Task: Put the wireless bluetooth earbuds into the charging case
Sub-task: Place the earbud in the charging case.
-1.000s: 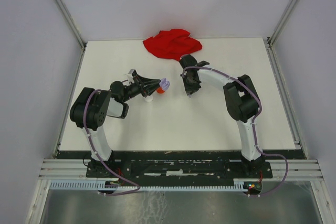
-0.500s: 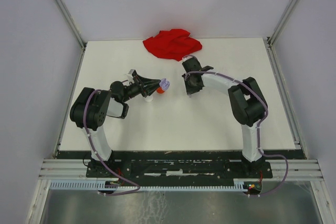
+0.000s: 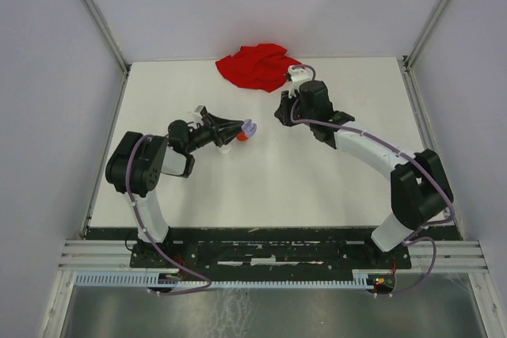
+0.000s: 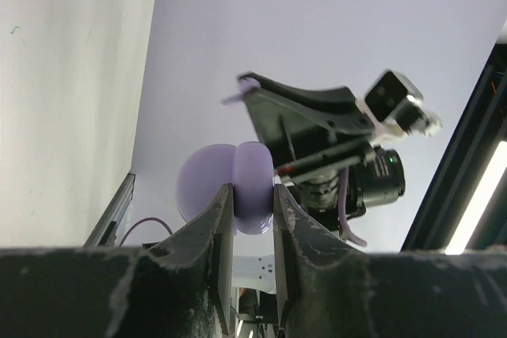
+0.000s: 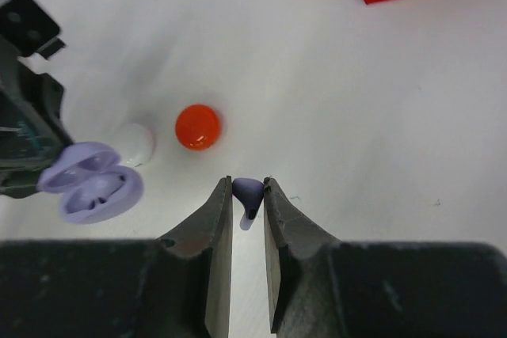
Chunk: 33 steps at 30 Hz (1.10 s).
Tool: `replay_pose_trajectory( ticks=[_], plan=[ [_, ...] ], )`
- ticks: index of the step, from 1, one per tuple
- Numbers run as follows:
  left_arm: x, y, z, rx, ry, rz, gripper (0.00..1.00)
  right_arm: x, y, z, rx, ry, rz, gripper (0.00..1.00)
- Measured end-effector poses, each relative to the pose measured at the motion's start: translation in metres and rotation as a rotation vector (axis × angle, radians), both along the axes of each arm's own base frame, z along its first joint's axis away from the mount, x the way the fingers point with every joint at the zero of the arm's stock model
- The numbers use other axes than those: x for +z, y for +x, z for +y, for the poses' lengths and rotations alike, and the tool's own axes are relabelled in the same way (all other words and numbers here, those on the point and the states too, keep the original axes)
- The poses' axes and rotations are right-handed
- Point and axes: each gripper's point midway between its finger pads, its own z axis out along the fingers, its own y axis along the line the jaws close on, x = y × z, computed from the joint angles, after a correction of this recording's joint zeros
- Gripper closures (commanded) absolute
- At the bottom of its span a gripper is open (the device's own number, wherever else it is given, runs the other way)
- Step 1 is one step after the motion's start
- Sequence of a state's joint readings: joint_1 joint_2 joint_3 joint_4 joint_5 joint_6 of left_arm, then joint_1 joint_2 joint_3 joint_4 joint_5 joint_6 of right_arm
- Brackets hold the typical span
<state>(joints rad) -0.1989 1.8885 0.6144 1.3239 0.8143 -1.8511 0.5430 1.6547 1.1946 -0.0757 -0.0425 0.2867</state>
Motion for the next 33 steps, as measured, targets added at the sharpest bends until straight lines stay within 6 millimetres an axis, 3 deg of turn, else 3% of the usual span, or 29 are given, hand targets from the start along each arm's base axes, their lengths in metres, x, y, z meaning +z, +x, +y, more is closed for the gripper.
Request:
replay_pose_trajectory(
  ticks=[2,6,33],
  plan=[
    [-0.004,0.000,-0.002,-0.004,0.011,0.012,0.97,0.020,-0.004,0.006,0.040,0.053,-0.073,0.79],
    [-0.012,-0.002,-0.007,-0.017,0.026,0.051,0.97,0.038,-0.015,0.015,0.118,0.113,-0.161,0.78],
    [-0.027,-0.005,-0.032,-0.091,0.026,0.098,0.97,0.050,-0.064,0.073,0.445,0.157,-0.430,0.81]
  ],
)
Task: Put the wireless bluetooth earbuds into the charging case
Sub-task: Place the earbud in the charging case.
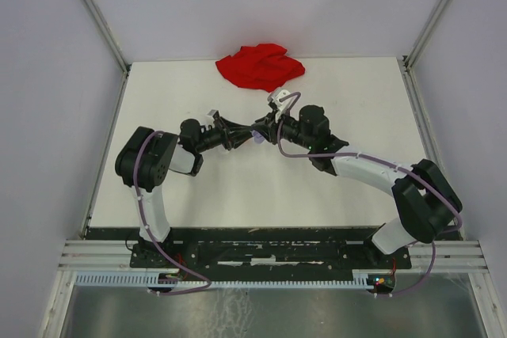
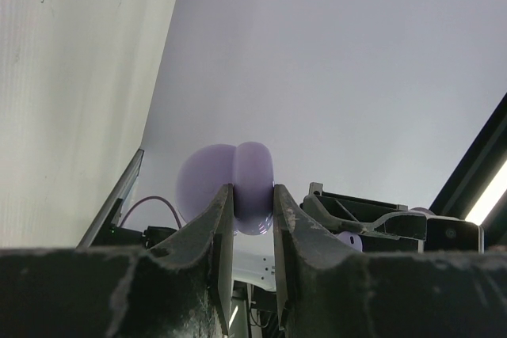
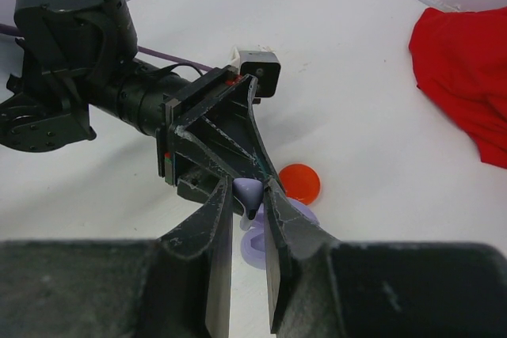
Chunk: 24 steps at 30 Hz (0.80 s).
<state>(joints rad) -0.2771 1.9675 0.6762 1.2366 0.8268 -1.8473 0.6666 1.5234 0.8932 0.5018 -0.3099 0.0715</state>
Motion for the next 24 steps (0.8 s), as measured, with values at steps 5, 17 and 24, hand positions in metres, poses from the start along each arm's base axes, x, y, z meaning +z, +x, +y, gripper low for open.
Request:
replay_pose_trajectory(
  ticks=[5,17,24],
  plan=[
    [0.001,-0.003,-0.001,-0.017,-0.003,0.003,0.97,-0.007,-0.001,0.002,0.005,-0.019,-0.016,0.82],
    [0.007,-0.004,-0.002,-0.033,-0.019,-0.014,0.97,-0.019,0.003,-0.005,-0.032,-0.058,-0.022,0.83],
    [0.010,-0.006,-0.002,-0.040,-0.025,-0.029,0.97,-0.027,0.005,-0.006,-0.044,-0.070,-0.011,0.83]
  ],
)
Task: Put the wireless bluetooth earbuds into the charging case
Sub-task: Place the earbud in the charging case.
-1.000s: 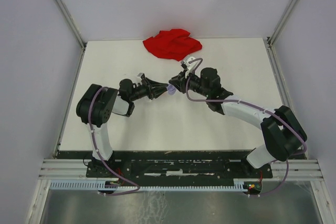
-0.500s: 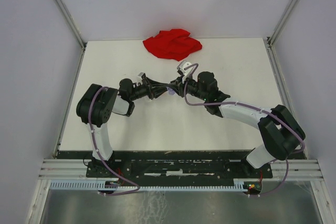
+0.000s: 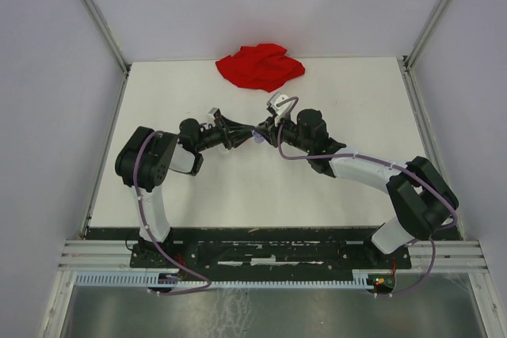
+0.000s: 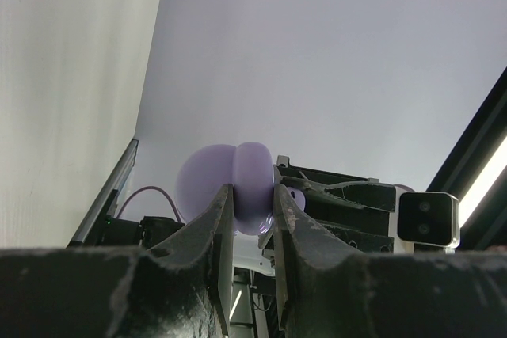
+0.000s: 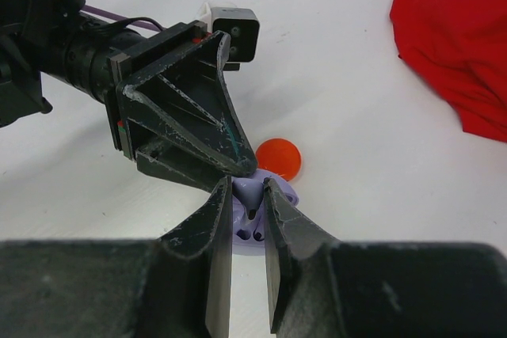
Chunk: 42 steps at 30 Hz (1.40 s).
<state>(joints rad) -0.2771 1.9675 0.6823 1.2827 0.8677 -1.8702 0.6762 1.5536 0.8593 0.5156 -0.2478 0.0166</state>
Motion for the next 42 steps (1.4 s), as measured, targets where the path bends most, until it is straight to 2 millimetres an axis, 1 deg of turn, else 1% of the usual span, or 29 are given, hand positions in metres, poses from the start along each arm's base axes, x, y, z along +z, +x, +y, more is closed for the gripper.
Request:
replay_pose_trajectory(
  ticks=[20,25,26,31,33,39,42],
  plan=[
    [0.008,0.001,0.000,0.000,-0.019,-0.020,0.97,-0.005,-0.001,-0.002,-0.006,-0.007,0.008,0.83],
    [0.010,0.003,-0.001,0.000,-0.022,-0.029,0.97,-0.008,-0.001,-0.003,-0.010,-0.012,0.013,0.81],
    [0.010,0.003,-0.001,0.000,-0.023,-0.028,0.97,-0.008,-0.001,-0.003,-0.011,-0.012,0.013,0.79],
    [0.012,0.005,-0.001,0.000,-0.027,-0.030,0.97,-0.007,-0.001,-0.003,-0.014,-0.005,0.015,0.56],
    [0.011,0.006,-0.002,0.000,-0.026,-0.029,0.97,-0.007,-0.001,-0.003,-0.015,-0.001,0.018,0.48],
    [0.008,0.007,-0.002,0.000,-0.024,-0.022,0.97,-0.005,-0.001,-0.003,-0.028,0.008,0.031,0.38],
    [0.006,0.008,-0.002,0.001,-0.024,-0.019,0.97,0.008,0.001,-0.008,-0.064,0.033,0.015,0.34]
  ],
)
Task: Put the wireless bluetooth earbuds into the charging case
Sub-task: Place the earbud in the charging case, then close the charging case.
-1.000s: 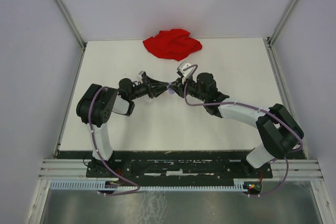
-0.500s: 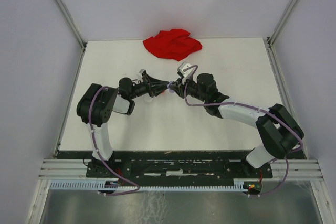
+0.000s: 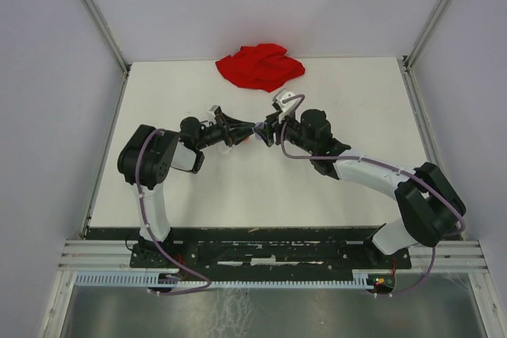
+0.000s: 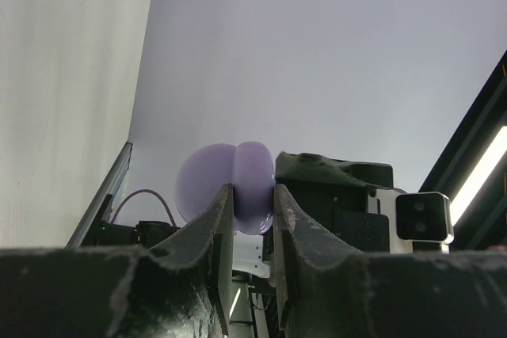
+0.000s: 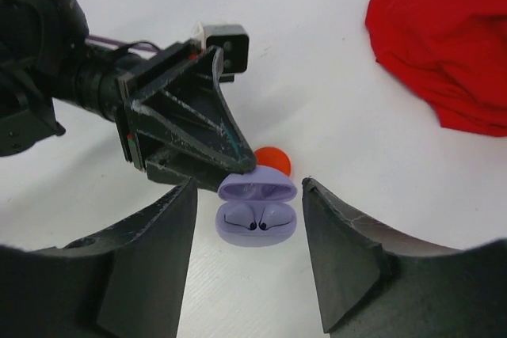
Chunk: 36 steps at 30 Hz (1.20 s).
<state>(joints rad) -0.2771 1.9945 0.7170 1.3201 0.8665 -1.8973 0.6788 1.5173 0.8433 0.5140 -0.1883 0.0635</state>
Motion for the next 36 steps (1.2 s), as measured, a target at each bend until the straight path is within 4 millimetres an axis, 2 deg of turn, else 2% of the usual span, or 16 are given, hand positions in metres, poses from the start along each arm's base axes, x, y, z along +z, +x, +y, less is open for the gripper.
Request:
replay_pose_trajectory(
  ticks=[3,7,9,11,15,18,22,25,29,36],
  plan=[
    [-0.003,0.001,0.000,0.003,0.002,0.007,0.97,0.022,0.003,-0.007,-0.046,0.029,-0.026,0.28],
    [-0.002,0.005,0.001,0.029,-0.005,0.013,0.97,0.053,0.014,-0.023,-0.165,0.056,-0.044,0.11],
    [-0.001,0.010,0.002,0.052,-0.010,0.020,0.97,0.060,0.021,-0.035,-0.242,0.038,-0.036,0.03],
    [-0.001,0.015,0.004,0.081,-0.014,0.030,0.97,0.058,0.024,-0.041,-0.284,0.021,-0.026,0.01],
    [-0.001,0.027,0.008,0.163,-0.009,0.055,0.97,0.035,0.029,-0.064,-0.398,-0.058,0.013,0.01],
    [0.004,0.034,0.012,0.227,-0.004,0.074,0.97,0.010,0.027,-0.079,-0.461,-0.123,0.031,0.01],
    [0.013,0.038,0.013,0.291,0.002,0.089,0.97,-0.029,0.023,-0.086,-0.516,-0.209,0.045,0.01],
    [0.014,0.040,0.012,0.323,0.012,0.109,0.97,-0.052,0.022,-0.081,-0.526,-0.264,0.042,0.01],
    [0.006,0.042,0.010,0.356,0.035,0.148,0.97,-0.072,0.019,-0.062,-0.498,-0.293,0.012,0.01],
    [-0.007,0.044,0.009,0.390,0.072,0.204,0.97,-0.082,0.026,-0.041,-0.482,-0.270,-0.027,0.01]
  ],
)
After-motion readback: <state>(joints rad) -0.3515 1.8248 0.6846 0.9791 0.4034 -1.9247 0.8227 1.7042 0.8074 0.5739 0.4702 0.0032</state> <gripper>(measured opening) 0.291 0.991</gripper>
